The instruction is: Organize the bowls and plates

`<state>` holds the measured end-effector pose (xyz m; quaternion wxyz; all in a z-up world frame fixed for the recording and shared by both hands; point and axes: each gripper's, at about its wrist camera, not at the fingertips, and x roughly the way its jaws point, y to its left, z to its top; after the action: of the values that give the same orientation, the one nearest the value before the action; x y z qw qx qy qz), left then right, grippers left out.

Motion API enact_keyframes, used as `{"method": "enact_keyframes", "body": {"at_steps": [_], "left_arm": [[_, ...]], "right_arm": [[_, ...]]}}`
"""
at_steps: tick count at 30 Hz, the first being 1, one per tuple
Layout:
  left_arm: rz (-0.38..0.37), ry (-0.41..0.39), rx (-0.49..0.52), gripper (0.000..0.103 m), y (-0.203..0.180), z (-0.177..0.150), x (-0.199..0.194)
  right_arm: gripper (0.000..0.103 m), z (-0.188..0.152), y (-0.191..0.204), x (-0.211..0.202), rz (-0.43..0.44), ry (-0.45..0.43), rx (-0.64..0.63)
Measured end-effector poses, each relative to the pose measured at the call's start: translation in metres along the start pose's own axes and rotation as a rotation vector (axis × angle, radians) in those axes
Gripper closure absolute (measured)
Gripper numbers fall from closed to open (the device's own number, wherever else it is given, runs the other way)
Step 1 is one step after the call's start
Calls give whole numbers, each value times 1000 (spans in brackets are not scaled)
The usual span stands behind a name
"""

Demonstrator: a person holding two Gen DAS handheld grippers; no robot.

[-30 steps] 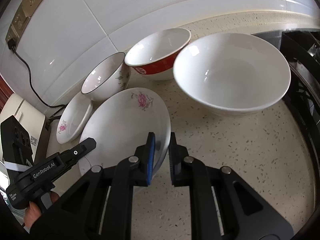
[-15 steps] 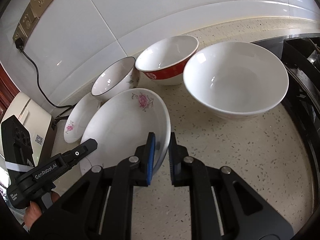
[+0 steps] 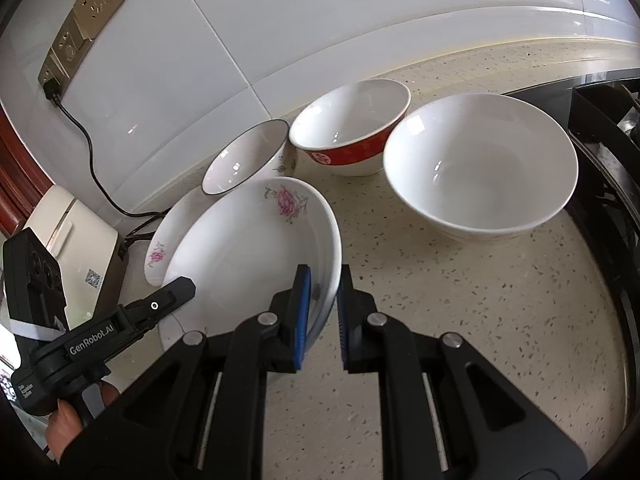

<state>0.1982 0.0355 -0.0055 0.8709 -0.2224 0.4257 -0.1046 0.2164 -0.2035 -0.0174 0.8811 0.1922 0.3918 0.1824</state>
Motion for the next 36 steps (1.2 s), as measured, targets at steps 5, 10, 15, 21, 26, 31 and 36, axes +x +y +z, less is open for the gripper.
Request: {"method": "enact_keyframes", "body": {"at_steps": [5,10,15,21,26,31,36], "left_arm": [[16,-10,-36,93,7,-6,-15],[38,-27,-79,93,17,-15,-35],[61,-44,-103,93,24,-21,-53],[45,-63,-127,93,32,-30,-72],[58,-88,-129,93,35,-39,-93],[58,-110,-132,93,41,-46,-111],[74,-136,-129,94,46,-52,-129]], "right_arm": [[87,-1,3,-3,32,12,-10],[87,-6,18,-7,54,24,-53],[87,-11,28,-4,93,62,-66],[87,-18,45,-20,106,50,-104],[87,-28,55,-27,131,60,-108],[87,-38,64,-41,155,57,-113],[87,-50,76,-49,176,62,-129]]}}
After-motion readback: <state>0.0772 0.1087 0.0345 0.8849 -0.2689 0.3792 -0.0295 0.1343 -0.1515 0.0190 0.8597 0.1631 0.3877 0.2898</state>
